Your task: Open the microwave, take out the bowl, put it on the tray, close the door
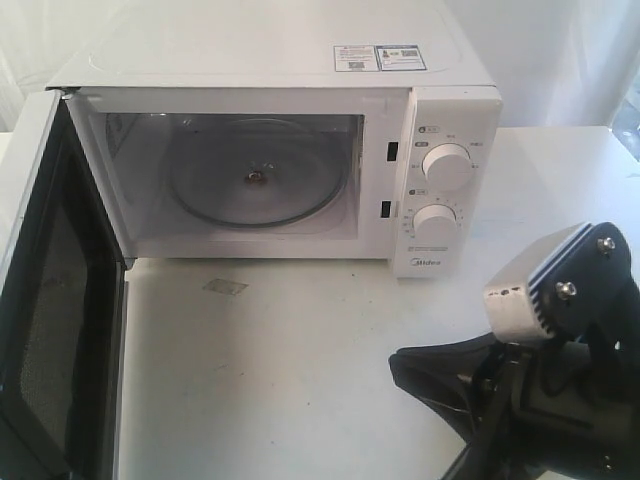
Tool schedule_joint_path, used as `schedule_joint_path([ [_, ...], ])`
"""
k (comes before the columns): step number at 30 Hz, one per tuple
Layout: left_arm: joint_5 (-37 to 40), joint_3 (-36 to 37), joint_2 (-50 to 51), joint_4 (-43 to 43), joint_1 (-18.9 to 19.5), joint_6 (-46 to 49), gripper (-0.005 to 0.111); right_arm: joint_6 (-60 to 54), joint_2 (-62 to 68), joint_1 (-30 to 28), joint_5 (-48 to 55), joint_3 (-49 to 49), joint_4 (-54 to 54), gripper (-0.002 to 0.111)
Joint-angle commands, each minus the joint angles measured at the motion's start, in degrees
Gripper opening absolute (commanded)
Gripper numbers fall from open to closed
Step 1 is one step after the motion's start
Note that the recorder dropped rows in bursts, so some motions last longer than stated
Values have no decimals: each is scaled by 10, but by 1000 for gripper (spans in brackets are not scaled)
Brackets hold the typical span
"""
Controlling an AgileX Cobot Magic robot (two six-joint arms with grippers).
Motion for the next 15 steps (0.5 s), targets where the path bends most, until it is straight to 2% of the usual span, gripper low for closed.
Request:
schedule_joint_path([
  [1, -15, -4, 46, 0, 0, 21, 0, -6, -4, 3, -1, 1, -5, 0],
  [6, -22, -4, 84, -3, 0, 32, 0, -11, -4, 3, -1, 1, -5, 0],
  [10, -33, -4, 85, -50, 0, 48, 0, -13, -4, 3, -1, 1, -5, 0],
  [15, -50, -4, 95, -197, 0, 219, 0, -13, -4, 3, -5, 1, -5, 0],
])
